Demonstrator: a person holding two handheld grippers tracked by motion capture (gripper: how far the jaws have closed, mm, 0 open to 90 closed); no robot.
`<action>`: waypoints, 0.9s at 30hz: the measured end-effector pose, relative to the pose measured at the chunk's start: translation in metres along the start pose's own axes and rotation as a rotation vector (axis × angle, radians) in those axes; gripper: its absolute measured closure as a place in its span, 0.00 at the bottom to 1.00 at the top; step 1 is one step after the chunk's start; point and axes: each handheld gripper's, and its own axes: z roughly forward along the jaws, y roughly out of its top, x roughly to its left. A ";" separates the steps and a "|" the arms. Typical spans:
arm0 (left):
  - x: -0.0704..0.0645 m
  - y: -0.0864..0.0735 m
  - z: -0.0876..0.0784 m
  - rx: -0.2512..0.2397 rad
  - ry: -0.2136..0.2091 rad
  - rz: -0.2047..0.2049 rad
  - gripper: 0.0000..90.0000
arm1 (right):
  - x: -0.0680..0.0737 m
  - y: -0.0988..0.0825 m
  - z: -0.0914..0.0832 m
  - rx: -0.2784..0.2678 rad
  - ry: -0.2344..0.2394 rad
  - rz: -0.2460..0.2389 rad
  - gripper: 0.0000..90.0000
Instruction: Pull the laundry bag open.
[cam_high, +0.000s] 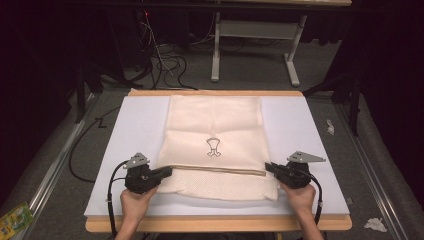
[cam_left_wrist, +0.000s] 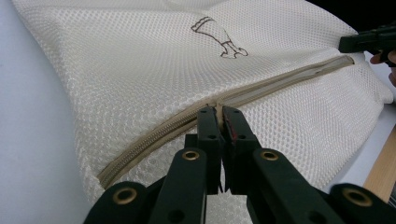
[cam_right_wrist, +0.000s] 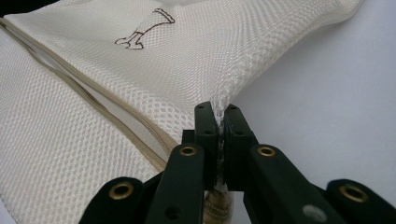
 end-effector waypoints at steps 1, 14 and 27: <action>0.000 0.000 0.000 0.000 0.000 0.000 0.97 | 0.000 0.000 0.000 -0.001 0.000 0.000 0.98; 0.004 -0.001 -0.004 -0.019 0.007 -0.015 0.97 | -0.002 -0.001 -0.003 -0.007 -0.005 0.004 0.98; 0.005 0.000 -0.005 -0.023 0.006 -0.015 0.97 | -0.002 -0.001 -0.003 -0.012 -0.001 0.001 0.98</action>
